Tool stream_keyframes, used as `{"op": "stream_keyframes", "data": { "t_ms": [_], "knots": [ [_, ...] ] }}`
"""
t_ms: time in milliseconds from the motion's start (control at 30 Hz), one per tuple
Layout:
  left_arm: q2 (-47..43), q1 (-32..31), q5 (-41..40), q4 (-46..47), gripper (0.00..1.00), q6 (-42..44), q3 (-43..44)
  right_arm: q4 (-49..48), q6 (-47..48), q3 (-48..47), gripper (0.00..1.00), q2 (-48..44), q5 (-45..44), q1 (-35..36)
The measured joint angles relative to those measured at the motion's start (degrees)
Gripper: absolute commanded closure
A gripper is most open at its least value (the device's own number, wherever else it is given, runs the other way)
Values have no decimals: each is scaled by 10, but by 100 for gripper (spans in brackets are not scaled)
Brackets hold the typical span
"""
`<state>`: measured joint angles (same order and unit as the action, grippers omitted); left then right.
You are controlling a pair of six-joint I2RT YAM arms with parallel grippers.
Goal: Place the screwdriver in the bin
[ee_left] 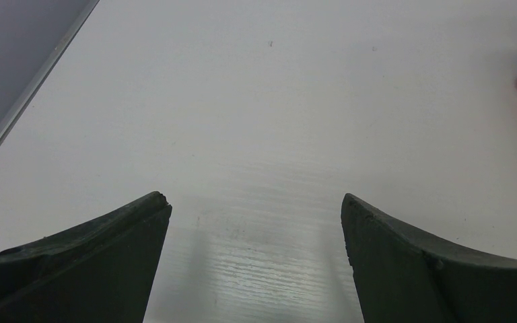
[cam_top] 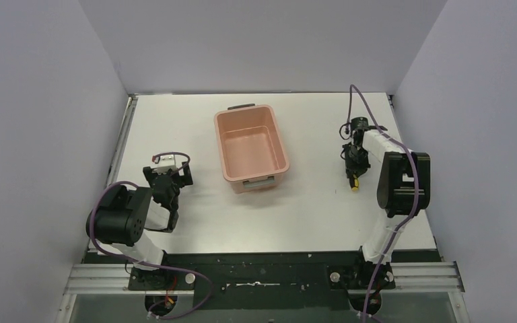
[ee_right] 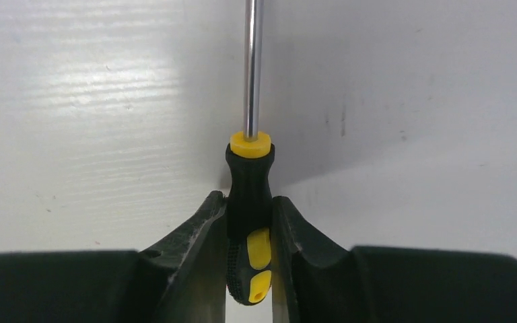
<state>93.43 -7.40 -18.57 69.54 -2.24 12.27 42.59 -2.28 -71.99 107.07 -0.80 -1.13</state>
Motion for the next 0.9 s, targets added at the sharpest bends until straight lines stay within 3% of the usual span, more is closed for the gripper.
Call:
{"op": "stream_keyframes", "data": {
  "t_ms": [133, 400, 533, 767, 900],
  "knots": [
    [0, 0, 0, 0, 3, 0, 0, 65, 5, -93, 100, 16, -16, 0],
    [0, 1, 2, 0, 3, 0, 0, 184, -51, -405, 100, 9, -25, 22],
    [0, 1, 2, 0, 3, 0, 0, 175, -112, -430, 100, -16, -3, 117],
    [0, 1, 5, -1, 3, 0, 1, 91, -197, -464, 100, 28, 47, 379],
    [0, 1, 6, -1, 3, 0, 1, 68, -215, -504, 100, 84, 28, 447]
  ]
}}
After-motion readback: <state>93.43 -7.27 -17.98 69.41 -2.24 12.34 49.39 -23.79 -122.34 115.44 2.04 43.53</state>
